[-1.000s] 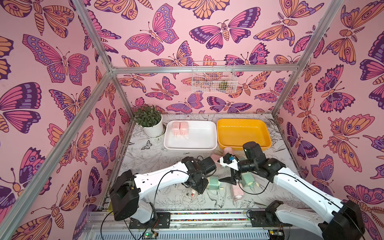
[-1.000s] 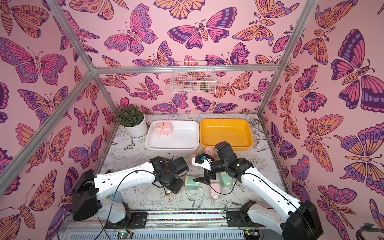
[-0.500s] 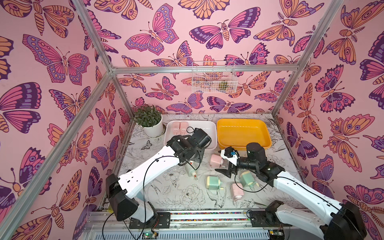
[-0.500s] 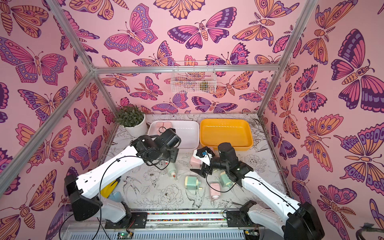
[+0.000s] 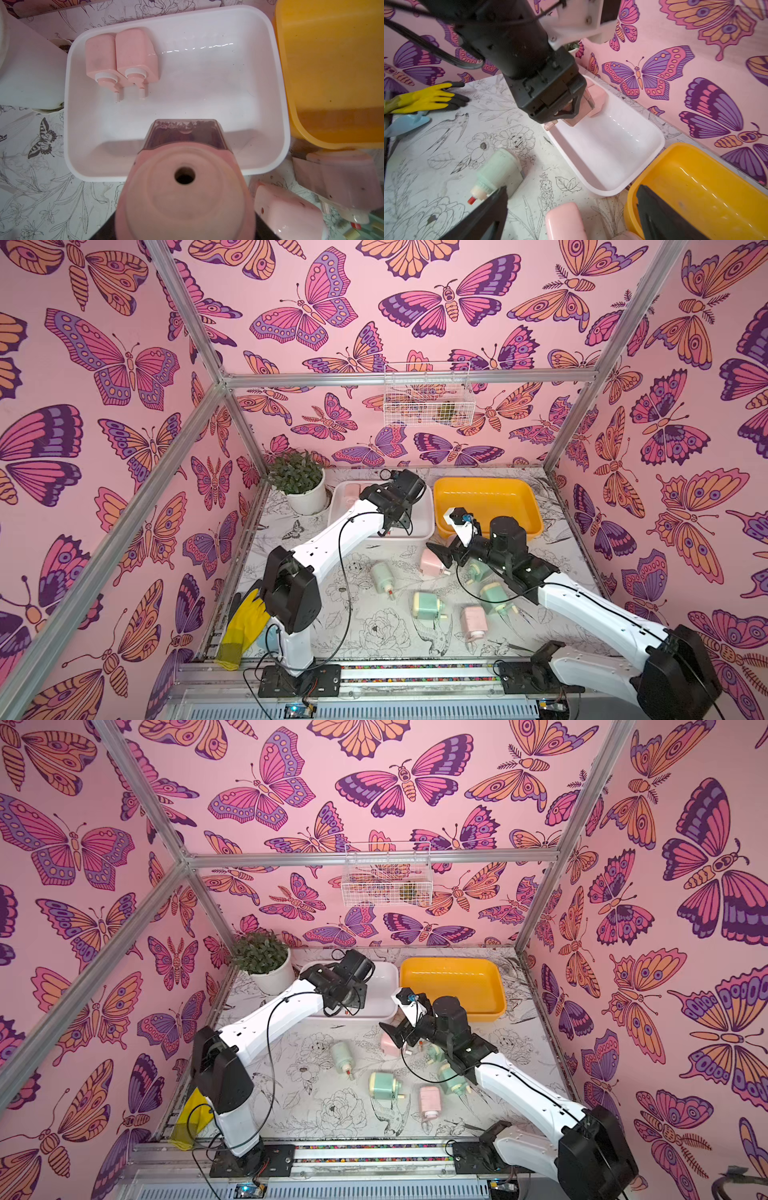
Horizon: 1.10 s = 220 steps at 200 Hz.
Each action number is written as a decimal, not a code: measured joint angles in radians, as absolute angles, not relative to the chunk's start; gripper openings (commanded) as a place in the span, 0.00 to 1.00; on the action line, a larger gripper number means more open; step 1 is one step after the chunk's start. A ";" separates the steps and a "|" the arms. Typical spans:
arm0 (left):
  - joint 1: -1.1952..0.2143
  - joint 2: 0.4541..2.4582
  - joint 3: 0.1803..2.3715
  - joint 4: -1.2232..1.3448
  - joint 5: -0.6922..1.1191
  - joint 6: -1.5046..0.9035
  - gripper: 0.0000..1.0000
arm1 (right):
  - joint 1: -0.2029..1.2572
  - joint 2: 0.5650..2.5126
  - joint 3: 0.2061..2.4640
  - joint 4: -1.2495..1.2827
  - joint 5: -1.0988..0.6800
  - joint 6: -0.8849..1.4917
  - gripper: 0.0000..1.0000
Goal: Place the pencil sharpeners by color into the storage box
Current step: Place the pencil sharpener in the storage box.
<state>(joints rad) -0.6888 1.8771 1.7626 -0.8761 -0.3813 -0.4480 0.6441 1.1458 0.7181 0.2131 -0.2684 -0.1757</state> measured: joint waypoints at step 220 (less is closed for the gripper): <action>-0.529 2.515 2.395 -0.956 -0.336 -0.318 0.00 | 0.644 1.062 0.719 0.214 0.080 -0.218 0.99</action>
